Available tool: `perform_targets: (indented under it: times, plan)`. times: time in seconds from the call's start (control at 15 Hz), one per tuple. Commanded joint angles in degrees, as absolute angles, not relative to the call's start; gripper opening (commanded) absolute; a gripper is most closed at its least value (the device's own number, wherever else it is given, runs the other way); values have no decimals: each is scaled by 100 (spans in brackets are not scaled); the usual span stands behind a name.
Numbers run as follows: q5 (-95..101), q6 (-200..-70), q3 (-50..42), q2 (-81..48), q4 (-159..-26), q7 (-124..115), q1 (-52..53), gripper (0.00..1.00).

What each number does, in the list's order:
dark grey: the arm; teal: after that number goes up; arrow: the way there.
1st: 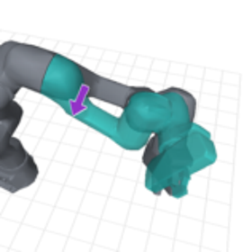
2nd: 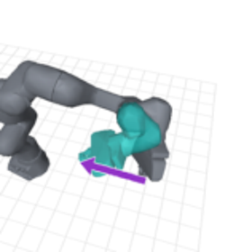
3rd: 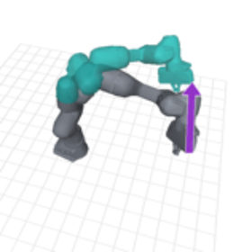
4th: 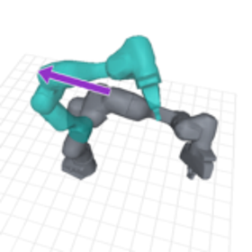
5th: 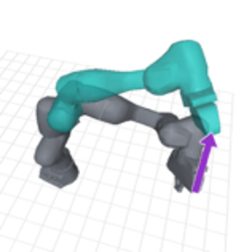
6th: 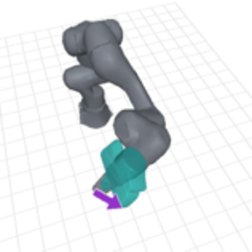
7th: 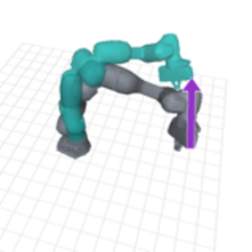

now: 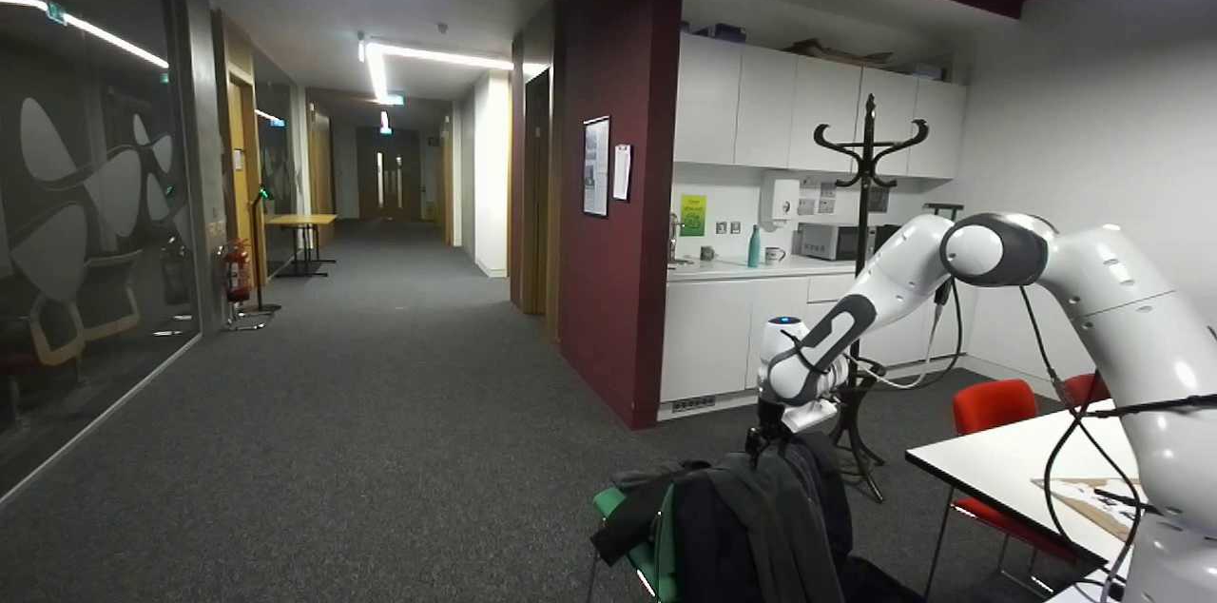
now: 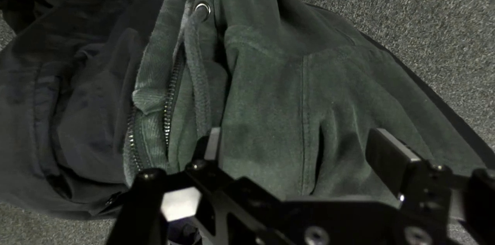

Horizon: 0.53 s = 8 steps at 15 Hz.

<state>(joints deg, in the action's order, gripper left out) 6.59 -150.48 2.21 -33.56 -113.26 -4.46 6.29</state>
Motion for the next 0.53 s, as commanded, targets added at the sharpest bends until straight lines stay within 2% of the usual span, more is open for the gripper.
perform_targets:
  times: [0.0,0.13,0.33,0.47]
  plan:
    - [379,-15032,396,-3457,-11204,-12,410,71]
    - [347,-15031,397,-3472,-11188,59,396,57]
    - [363,-15020,379,-3465,-11152,88,384,31]
    - [376,-15018,373,-3467,-11141,83,399,19]
